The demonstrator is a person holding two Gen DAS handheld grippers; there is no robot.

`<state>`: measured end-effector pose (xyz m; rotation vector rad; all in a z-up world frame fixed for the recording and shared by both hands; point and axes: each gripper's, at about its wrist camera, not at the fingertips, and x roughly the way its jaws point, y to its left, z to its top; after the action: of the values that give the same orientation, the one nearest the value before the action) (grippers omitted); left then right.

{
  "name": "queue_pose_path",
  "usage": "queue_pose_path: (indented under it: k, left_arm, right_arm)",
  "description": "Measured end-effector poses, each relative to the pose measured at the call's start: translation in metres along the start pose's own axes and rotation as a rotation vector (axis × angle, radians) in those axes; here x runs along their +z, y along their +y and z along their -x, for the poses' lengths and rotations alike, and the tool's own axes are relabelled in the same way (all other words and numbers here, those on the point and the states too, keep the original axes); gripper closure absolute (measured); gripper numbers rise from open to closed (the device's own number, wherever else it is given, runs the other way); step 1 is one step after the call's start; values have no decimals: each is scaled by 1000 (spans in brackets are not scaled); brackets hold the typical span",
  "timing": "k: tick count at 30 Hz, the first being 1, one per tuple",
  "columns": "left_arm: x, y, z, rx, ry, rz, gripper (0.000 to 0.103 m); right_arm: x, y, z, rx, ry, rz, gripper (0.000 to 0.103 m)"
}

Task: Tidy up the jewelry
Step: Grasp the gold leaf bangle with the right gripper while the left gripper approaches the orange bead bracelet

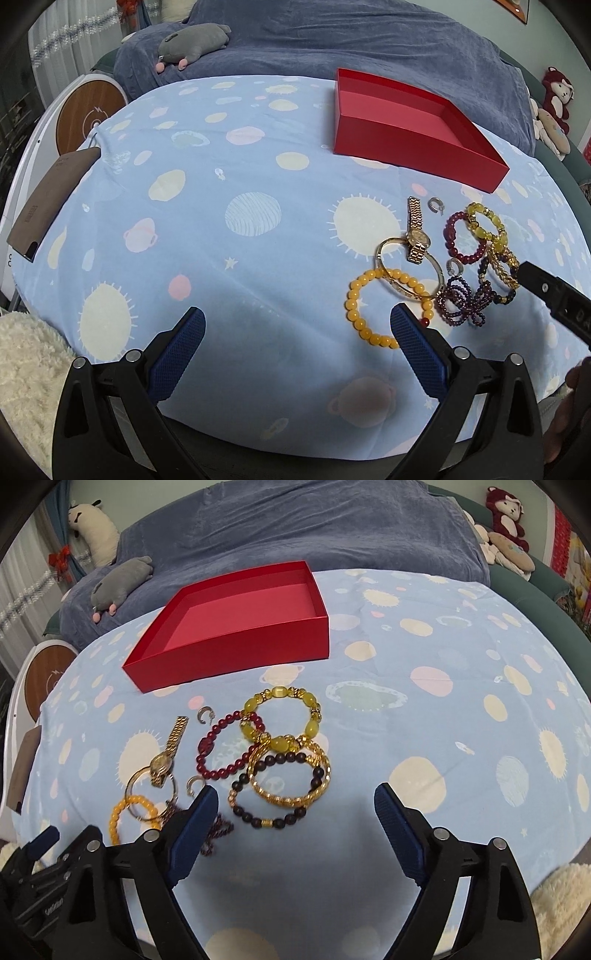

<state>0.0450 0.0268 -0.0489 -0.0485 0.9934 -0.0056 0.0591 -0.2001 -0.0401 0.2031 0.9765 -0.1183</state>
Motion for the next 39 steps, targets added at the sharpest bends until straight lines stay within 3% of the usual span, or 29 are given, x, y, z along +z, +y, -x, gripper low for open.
queue_pose_path:
  k: [7, 10, 29, 39]
  left_arm:
    - [8, -5, -9, -5, 13, -10, 7]
    - [11, -7, -12, -9, 18, -8, 7]
    - [21, -36, -27, -49, 44, -23, 7]
    - [13, -26, -20, -45, 47, 6, 7]
  right_arm:
    - [13, 5, -29, -9, 44, 31, 32]
    - [12, 6, -38, 2, 71, 46, 47]
    - [-7, -15, 4, 118, 28, -53, 47]
    - [-16, -17, 23, 164, 19, -61, 47]
